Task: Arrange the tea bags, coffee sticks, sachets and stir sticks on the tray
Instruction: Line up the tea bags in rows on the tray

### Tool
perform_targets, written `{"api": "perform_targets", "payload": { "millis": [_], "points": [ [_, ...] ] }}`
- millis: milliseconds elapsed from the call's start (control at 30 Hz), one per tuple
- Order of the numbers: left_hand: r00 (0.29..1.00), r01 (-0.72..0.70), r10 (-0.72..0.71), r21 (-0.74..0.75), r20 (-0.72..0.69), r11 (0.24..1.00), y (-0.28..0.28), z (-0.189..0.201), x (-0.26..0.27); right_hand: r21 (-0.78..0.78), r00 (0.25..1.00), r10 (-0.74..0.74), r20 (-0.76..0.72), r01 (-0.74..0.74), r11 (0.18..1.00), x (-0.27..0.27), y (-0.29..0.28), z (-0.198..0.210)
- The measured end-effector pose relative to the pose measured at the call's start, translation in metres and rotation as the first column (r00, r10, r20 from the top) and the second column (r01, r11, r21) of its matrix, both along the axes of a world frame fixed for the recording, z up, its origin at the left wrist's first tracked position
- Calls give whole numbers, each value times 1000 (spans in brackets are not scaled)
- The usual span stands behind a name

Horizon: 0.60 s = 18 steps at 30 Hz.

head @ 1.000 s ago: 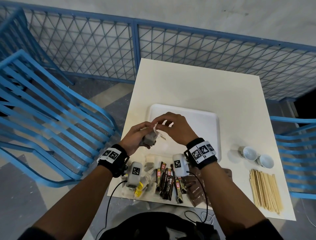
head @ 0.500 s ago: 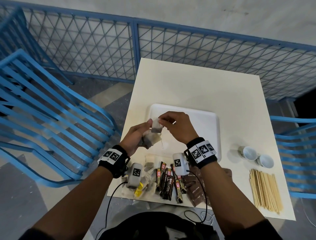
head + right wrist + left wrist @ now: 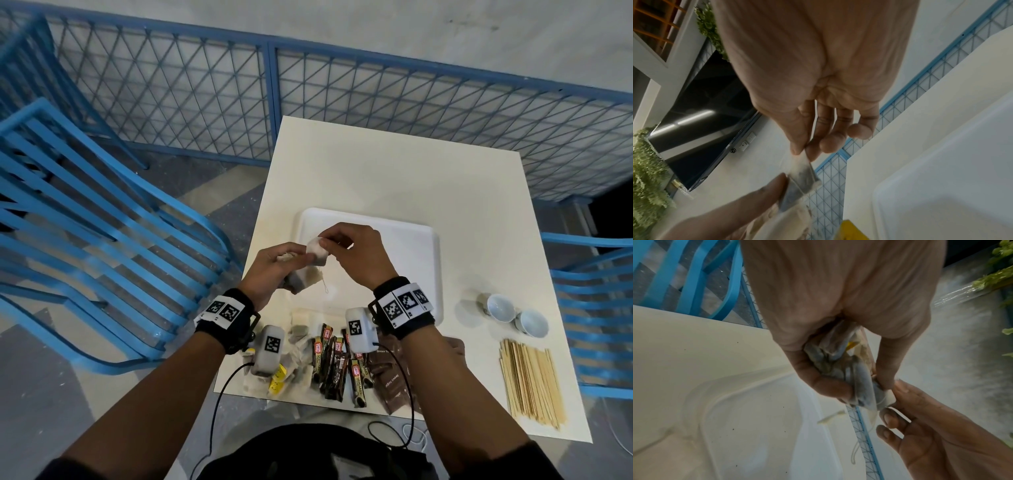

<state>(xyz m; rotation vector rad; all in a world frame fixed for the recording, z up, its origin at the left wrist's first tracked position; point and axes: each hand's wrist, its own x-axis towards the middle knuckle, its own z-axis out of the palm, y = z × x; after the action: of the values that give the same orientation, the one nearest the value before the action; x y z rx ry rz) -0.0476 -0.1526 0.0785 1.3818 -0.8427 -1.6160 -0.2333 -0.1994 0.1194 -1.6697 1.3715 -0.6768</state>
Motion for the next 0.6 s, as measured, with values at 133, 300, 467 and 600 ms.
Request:
{"api": "perform_targets", "payload": {
  "millis": [133,300,467,600],
  "points": [
    [997,-59,59,13,42,998,-1,-3,0,-145,999,-38,3,38,989,1,1,3],
    [984,-136,135,4,116,991,-4,-4,-1,-302,984,-32,-176,-23,953,-1,-2,8],
    [984,-109,119,-82,133,991,-4,8,-7,-305,979,-40,-201,-23,952,-2,-1,10],
    [972,-15,40,-106,232,994,-6,8,-12,-300,983,-46,-180,-11,954,1,1,11]
  ]
}}
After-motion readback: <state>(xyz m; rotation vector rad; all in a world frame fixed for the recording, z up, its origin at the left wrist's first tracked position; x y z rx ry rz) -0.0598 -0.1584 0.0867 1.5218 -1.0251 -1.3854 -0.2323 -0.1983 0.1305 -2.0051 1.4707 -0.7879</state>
